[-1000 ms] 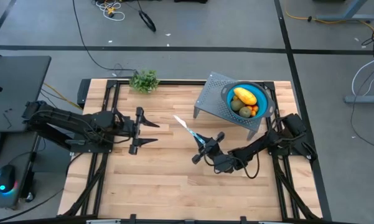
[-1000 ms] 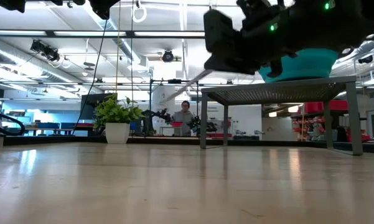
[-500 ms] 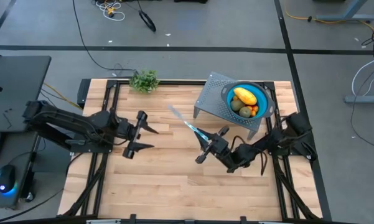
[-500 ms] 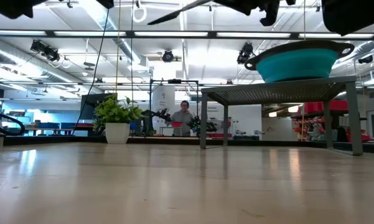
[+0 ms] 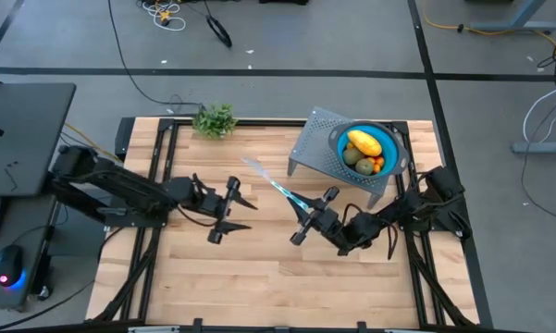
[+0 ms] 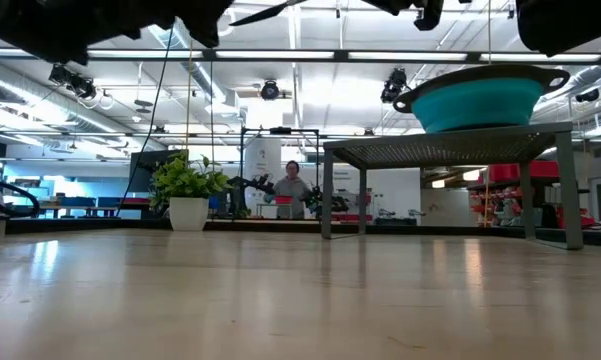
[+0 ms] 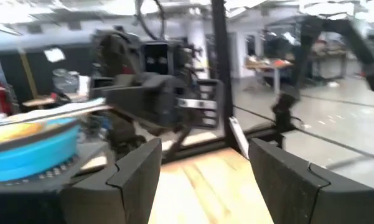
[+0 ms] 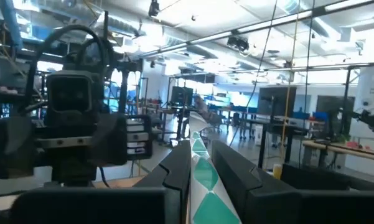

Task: Pick & Place Fruit
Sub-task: Put the green patterned knife on the shelf

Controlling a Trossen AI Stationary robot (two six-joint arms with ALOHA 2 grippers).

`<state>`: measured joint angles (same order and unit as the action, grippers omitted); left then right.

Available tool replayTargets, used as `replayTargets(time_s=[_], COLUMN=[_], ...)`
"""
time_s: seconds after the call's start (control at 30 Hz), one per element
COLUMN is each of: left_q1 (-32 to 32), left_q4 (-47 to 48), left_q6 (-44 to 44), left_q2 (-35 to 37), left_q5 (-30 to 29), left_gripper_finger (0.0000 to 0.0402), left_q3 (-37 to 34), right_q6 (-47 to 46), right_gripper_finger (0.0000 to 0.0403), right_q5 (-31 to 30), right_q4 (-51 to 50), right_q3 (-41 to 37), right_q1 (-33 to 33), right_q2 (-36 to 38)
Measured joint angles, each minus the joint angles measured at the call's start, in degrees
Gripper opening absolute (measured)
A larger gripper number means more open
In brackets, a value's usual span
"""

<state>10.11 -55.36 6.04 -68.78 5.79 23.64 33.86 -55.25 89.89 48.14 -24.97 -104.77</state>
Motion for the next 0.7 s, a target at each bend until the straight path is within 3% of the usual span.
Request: replayTargets(time_s=[0.2,0.43,0.7], left_q1=[-1.1,-2.5,-1.9], left_q4=[-14.1,-33.2,-34.1], left_q6=[-1.3,-7.1,-7.4], left_q2=[-9.1,-16.6,-19.5], left_q5=[-4.3,-4.9,-1.2], left_gripper_finger=[0.0249,0.0249,0.0249], left_q3=[0.1,0.1,6.7], right_q6=[0.7,1.1,-2.7], right_gripper_finger=[0.0059,0.0059,0.0059], right_q5=[6.1,12.6,19.9], right_q4=[0.0,0.0,-1.5], right_q3=[0.0,0.0,0.0], right_q1=[0.0,0.0,2.1], right_q2=[0.8,2.9,2.9])
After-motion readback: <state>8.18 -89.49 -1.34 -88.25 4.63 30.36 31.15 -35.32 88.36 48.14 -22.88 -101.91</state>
